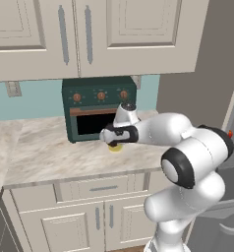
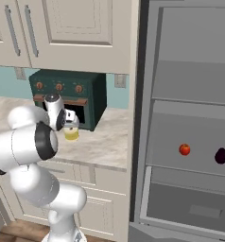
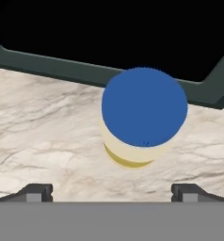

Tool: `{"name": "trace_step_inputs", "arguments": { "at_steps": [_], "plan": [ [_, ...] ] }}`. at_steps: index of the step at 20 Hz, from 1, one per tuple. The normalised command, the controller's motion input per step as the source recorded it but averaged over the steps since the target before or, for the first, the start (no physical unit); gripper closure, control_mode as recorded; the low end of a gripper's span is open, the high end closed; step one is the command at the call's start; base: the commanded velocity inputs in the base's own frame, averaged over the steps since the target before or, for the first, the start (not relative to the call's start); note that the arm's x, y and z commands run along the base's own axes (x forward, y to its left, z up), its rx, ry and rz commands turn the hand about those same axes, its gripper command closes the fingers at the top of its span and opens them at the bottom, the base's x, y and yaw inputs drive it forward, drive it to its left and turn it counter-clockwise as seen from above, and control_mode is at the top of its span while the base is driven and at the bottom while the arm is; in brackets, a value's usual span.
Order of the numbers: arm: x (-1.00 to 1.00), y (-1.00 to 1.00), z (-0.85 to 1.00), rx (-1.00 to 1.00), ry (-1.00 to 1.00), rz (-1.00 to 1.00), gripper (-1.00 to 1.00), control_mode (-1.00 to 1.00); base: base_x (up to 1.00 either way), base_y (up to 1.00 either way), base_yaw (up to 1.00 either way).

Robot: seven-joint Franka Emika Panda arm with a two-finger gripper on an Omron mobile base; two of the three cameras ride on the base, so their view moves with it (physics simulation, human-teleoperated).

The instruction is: Place the mayonnaise and mayonnaise from the counter to the top shelf of the fridge. If the existing items in the fridge are on the top shelf, move them to other shelves.

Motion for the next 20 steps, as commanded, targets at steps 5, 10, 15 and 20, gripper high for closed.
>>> {"name": "trace_step_inputs", "arguments": {
  "at_steps": [5,10,15,20],
  "plan": [
    [0.0,0.0,-0.26,-0.02,-0.01,-0.02,-1.0,-1.0,0.0,0.0,0.0],
    [0.06,0.0,0.0,-0.02,-0.02,0.0,-1.0,-1.0,0.0,0.0,0.0],
    [0.19,-0.02,0.0,0.0,-0.05,-0.02,-1.0,-1.0,0.0,0.0,0.0],
    [0.16,-0.06,-0.01,0.0,-0.01,-0.06,-1.0,-1.0,0.0,0.0,0.0]
  ]
}}
